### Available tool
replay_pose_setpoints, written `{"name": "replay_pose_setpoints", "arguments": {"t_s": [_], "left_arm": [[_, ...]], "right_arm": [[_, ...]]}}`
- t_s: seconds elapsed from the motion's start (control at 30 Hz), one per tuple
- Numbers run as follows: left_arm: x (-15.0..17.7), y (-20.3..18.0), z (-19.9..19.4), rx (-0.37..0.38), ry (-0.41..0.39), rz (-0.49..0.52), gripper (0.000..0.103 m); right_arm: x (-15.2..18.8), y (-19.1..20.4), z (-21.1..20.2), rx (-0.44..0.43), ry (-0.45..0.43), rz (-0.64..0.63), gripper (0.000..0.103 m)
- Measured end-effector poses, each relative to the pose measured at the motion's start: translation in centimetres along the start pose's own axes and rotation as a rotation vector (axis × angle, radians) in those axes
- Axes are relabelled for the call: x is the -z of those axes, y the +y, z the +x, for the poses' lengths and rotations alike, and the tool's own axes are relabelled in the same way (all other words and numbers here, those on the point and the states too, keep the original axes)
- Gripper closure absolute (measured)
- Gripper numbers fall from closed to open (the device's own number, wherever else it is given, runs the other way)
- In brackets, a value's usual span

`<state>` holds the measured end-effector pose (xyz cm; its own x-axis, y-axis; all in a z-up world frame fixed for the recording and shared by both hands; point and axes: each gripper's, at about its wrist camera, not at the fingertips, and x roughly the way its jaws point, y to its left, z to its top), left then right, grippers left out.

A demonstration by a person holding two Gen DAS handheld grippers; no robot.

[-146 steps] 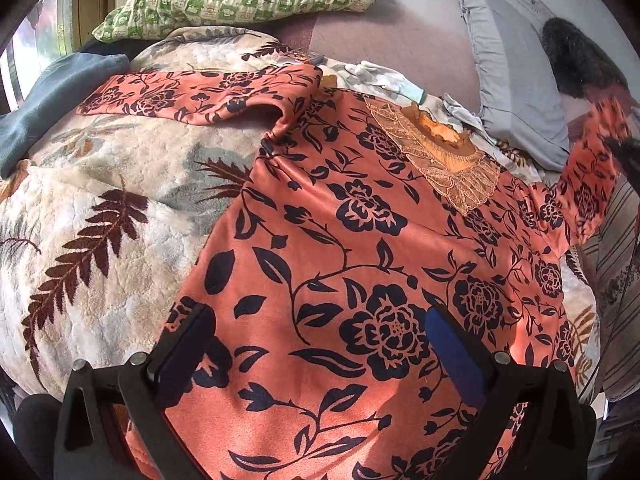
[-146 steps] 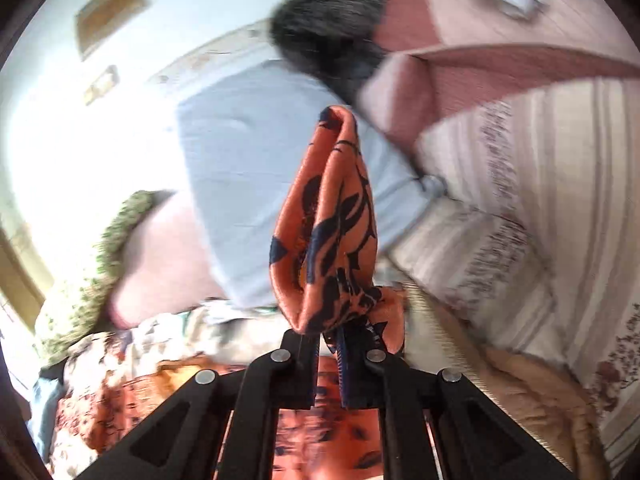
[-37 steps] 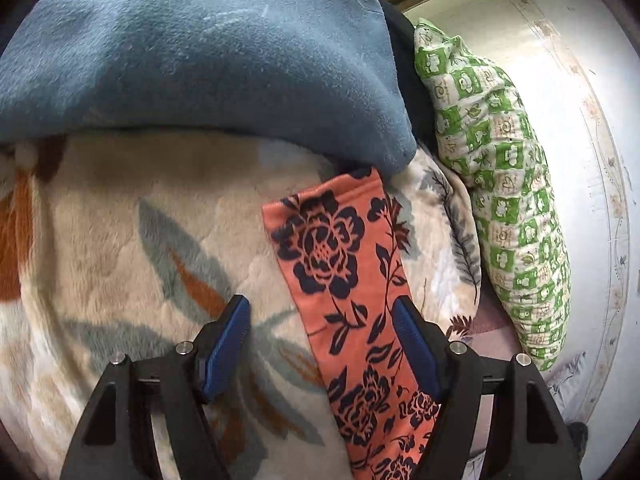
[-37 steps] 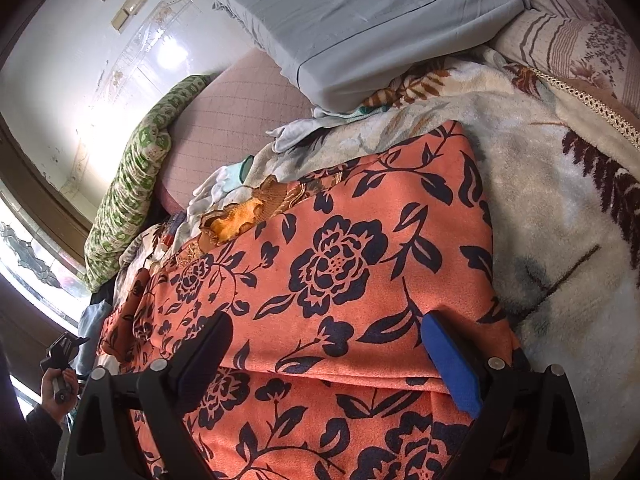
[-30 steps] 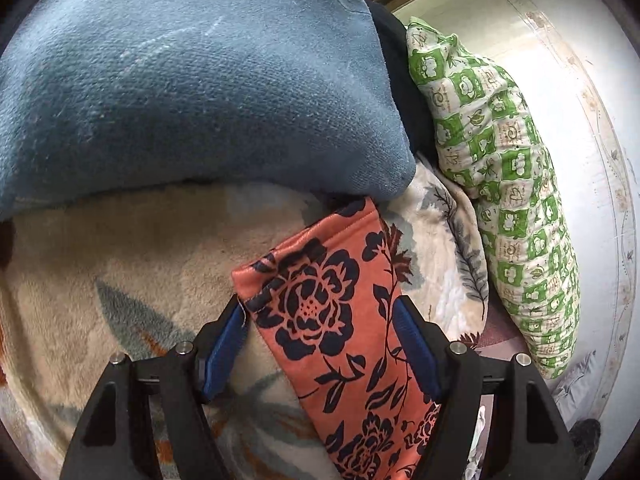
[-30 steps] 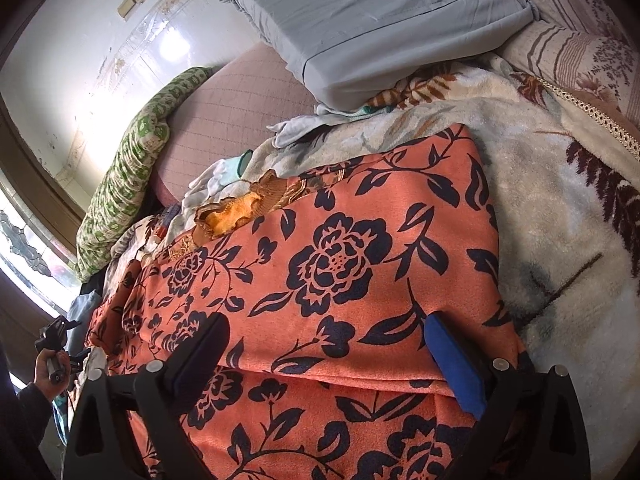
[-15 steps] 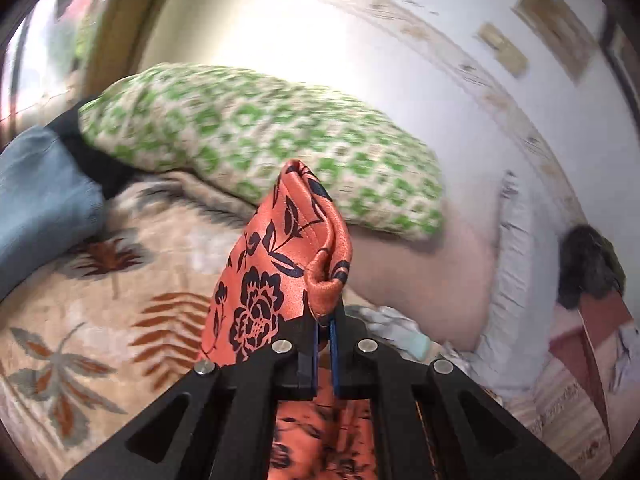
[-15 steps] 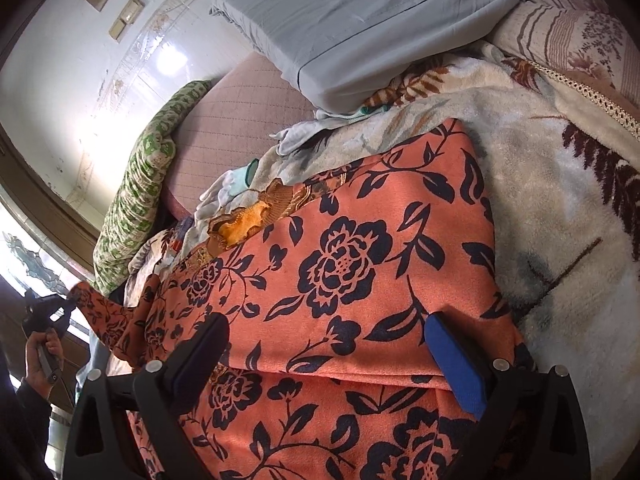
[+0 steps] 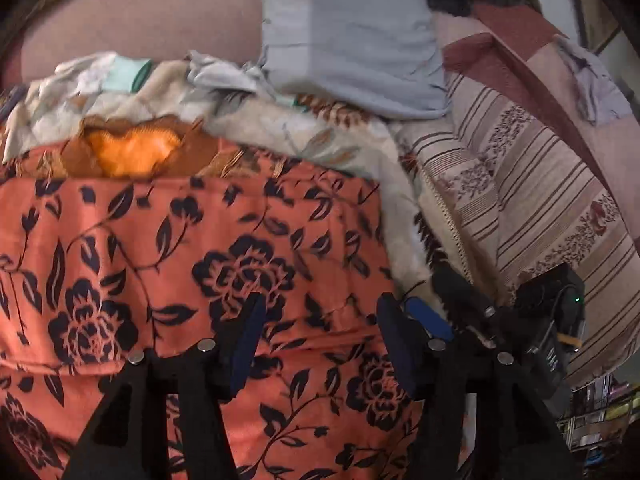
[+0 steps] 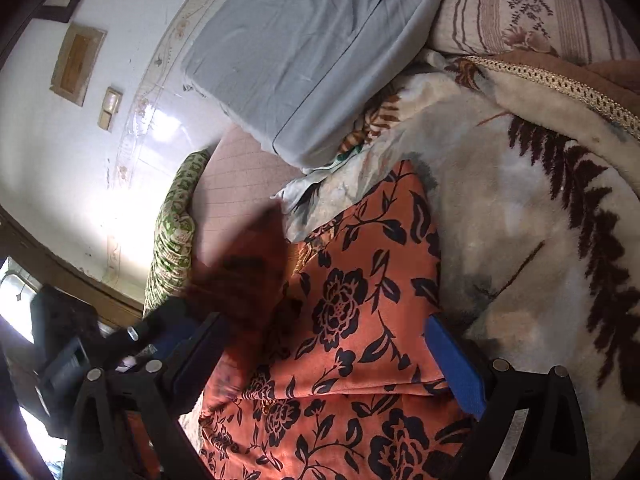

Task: Fold small clothes
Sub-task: 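Fold the held sleeve over the shirt body with the left tool, release, then grasp the shirt hem with the left tool while the right tool grasps it too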

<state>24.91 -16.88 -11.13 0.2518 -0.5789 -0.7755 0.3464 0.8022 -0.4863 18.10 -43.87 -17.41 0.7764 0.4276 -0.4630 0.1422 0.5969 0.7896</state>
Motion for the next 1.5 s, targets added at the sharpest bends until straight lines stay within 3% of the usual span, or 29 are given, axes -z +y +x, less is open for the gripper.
{"name": "replay_pose_setpoints", "arguments": {"t_s": [0.07,0.13,0.2,0.27,0.4,0.5,0.57,0.63,0.7,0.8,0.97,1.0,1.07,1.1,1.17,1.27,1.33,1.5], "left_arm": [[0.9,2.1,-2.0,-0.020,-0.026,-0.050,0.037],[1.6,4.9,-5.8,-0.078,-0.110,-0.083,0.030],[2.1,8.3,-9.5,-0.160,-0.197,-0.122,0.019],[3.0,12.3,-12.0,-0.281,-0.247,-0.167,0.018],[5.0,20.0,-14.0,-0.539,-0.229,-0.222,0.018],[6.5,24.1,-14.3,-0.632,-0.198,-0.280,0.018],[7.1,25.9,-13.3,-0.682,-0.112,-0.282,0.017],[7.4,26.7,-13.5,-0.667,-0.122,-0.291,0.015],[7.3,25.9,-14.4,-0.707,-0.160,-0.278,0.017],[7.5,23.1,-15.9,-0.716,-0.241,-0.166,0.017],[8.0,21.0,-14.6,-0.753,-0.208,0.005,0.017],[7.7,21.1,-14.1,-0.787,-0.194,0.022,0.017],[7.4,23.0,-13.1,-0.889,-0.127,-0.039,0.017],[7.5,24.3,-13.0,-0.887,-0.108,-0.089,0.015],[8.2,25.5,-13.9,-0.841,-0.142,-0.171,0.015],[8.6,24.1,-14.5,-0.875,-0.173,-0.151,0.015],[8.2,22.9,-15.3,-0.792,-0.202,-0.141,0.015],[4.4,19.9,-15.6,-0.668,-0.284,-0.077,0.015]], "right_arm": [[-0.2,-0.8,0.1,0.000,0.007,0.040,0.003],[-0.2,-1.1,0.1,-0.009,0.012,0.060,0.003],[-0.1,-0.8,0.3,-0.015,0.017,0.054,0.003],[0.0,-0.3,0.6,-0.023,0.028,0.031,0.003],[0.2,-0.1,1.0,-0.014,0.035,0.014,0.003],[0.3,0.1,0.9,-0.011,0.025,0.007,0.003],[0.3,0.3,1.0,-0.005,0.024,-0.006,0.003],[0.3,0.4,1.3,0.005,0.031,-0.017,0.003],[0.3,0.4,1.7,0.012,0.038,-0.019,0.003],[0.2,0.2,1.7,0.009,0.040,-0.013,0.003],[0.1,0.1,1.8,0.005,0.043,-0.011,0.003],[0.1,0.1,1.8,0.004,0.044,-0.011,0.003],[0.2,0.2,1.7,0.003,0.044,-0.013,0.003],[0.2,0.3,1.7,0.003,0.043,-0.015,0.003],[0.2,0.3,1.7,0.004,0.043,-0.018,0.003],[0.2,0.1,1.7,0.003,0.045,-0.013,0.003],[0.1,0.2,1.7,0.001,0.046,-0.013,0.003],[0.2,0.2,1.5,-0.002,0.044,-0.017,0.003]]}}
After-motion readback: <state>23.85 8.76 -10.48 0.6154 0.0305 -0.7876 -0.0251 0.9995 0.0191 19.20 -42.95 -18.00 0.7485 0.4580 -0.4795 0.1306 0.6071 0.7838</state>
